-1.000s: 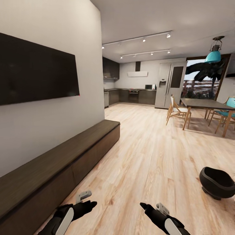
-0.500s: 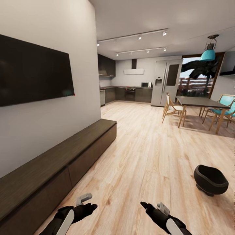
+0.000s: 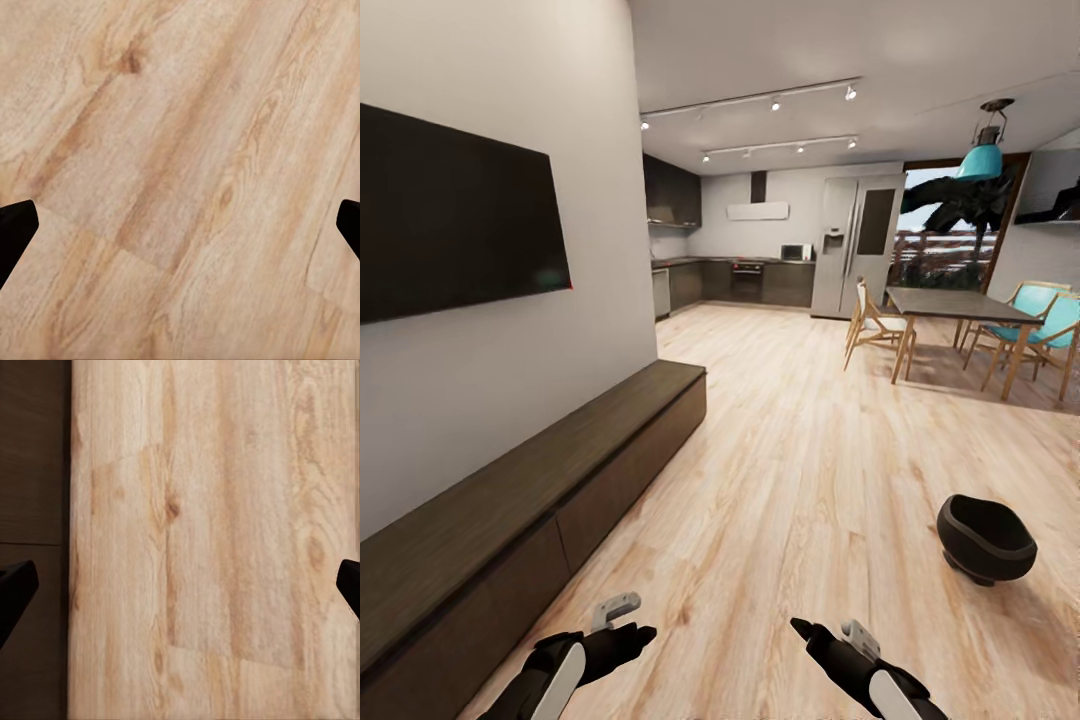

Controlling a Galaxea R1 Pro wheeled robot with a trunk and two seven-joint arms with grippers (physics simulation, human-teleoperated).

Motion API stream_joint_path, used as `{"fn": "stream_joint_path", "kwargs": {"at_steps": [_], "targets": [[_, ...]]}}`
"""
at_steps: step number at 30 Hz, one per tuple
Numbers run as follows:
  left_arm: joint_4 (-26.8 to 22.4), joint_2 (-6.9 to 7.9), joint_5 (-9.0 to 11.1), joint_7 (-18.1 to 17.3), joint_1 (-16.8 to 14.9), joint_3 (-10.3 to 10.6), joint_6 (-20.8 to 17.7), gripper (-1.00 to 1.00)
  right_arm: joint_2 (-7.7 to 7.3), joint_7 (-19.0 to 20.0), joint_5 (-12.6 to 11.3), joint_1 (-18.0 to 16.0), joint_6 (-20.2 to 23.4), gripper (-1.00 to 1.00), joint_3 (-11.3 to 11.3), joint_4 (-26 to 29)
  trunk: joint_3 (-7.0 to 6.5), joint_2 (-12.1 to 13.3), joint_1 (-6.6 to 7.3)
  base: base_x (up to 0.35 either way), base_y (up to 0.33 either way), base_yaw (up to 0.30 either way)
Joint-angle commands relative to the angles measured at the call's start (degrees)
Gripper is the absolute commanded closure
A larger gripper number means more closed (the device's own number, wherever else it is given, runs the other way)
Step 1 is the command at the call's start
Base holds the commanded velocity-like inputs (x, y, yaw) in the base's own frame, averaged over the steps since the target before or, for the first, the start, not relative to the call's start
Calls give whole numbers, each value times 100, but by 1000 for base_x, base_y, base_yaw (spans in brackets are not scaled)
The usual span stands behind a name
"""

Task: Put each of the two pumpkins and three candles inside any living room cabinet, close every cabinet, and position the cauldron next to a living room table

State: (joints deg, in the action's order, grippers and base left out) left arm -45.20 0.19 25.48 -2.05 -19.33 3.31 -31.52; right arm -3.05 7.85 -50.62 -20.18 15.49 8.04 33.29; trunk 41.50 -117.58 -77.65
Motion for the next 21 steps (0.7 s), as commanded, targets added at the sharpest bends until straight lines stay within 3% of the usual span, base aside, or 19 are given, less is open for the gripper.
{"fn": "stream_joint_path", "kwargs": {"at_steps": [1, 9, 21], "targets": [[-8, 4, -5, -9, -1, 6, -22, -100, -8, 3, -28, -3, -23, -100, 22, 2, 14, -3, 1, 62, 0, -63], [-6, 8, -24, 2, -1, 10, -21, -100, -5, 5, -27, -3, -181, -100, 23, 2, 25, -3, 1, 279, 0, -29], [0, 7, -27, 2, 8, 12, -20, -100, -6, 7, -18, -3, -187, -100, 24, 2, 26, -3, 1, 335, 0, -262]]}}
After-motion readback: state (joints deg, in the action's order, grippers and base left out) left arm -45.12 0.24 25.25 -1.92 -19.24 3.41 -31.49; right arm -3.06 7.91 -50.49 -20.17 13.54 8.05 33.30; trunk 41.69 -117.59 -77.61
